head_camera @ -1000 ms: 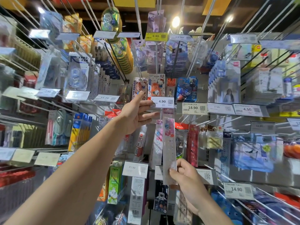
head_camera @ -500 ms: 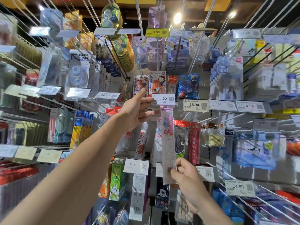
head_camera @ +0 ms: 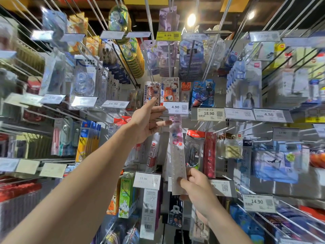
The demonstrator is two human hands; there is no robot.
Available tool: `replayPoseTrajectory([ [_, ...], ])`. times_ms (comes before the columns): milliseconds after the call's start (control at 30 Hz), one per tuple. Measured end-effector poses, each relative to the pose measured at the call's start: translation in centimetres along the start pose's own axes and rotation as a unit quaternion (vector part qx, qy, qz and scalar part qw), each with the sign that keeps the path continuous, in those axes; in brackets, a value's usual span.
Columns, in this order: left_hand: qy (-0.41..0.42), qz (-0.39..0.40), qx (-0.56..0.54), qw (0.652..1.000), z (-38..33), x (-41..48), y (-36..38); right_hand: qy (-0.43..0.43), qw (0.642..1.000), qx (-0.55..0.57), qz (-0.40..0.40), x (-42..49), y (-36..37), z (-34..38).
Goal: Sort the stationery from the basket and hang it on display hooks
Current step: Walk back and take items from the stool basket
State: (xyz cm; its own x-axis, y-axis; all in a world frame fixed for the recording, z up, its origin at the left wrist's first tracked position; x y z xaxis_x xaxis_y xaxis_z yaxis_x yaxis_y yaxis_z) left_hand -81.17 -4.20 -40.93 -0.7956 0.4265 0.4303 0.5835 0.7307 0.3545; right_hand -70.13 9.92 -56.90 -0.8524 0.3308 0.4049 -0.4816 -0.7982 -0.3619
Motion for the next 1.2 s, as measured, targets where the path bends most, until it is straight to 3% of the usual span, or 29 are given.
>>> replayPoseTrajectory([
  [233,-0.001,0.001,-0.004,1.000,0.1,0.2,0.0,0.023,0.999,-0.025,-0.015,1.0,-0.2,0.7],
  [467,-0.002,0.001,-0.001,1.000,-0.1,0.1,0.1,0.081,0.994,-0.077,-0.023,8.2,-0.4,1.9],
  [667,-0.005,0.005,-0.005,1.000,-0.1,-0.1,0.3,0.150,0.949,-0.271,0.058,12.3,0.8,-0.3],
  [900,0.002,0.004,0.000,1.000,-0.3,-0.1,0.5,0.048,0.920,-0.388,-0.029,11.7,0.1,1.6],
  [1067,0.020,-0.003,0.040,0.999,-0.8,-0.1,0.2,-0.048,0.954,-0.282,-0.087,9.1,-0.9,3.6],
  [1200,0.138,0.009,0.143,0.980,-2.9,-1.9,0.7,-0.055,0.967,-0.237,-0.071,7.5,-1.5,3.9],
])
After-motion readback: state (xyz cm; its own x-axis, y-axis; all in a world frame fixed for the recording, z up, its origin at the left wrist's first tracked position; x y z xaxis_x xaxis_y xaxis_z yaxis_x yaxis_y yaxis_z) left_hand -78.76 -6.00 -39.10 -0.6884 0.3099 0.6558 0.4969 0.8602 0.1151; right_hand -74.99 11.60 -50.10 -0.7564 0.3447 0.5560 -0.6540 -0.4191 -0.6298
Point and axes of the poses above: each hand's wrist, its own x-axis towards the middle knuckle, its own y-axis out of the palm, z = x × y, the point moved 9 cm from there along x, towards the middle knuckle, and after that the axes turned 12 degrees about -x, right-handed, at the moved point
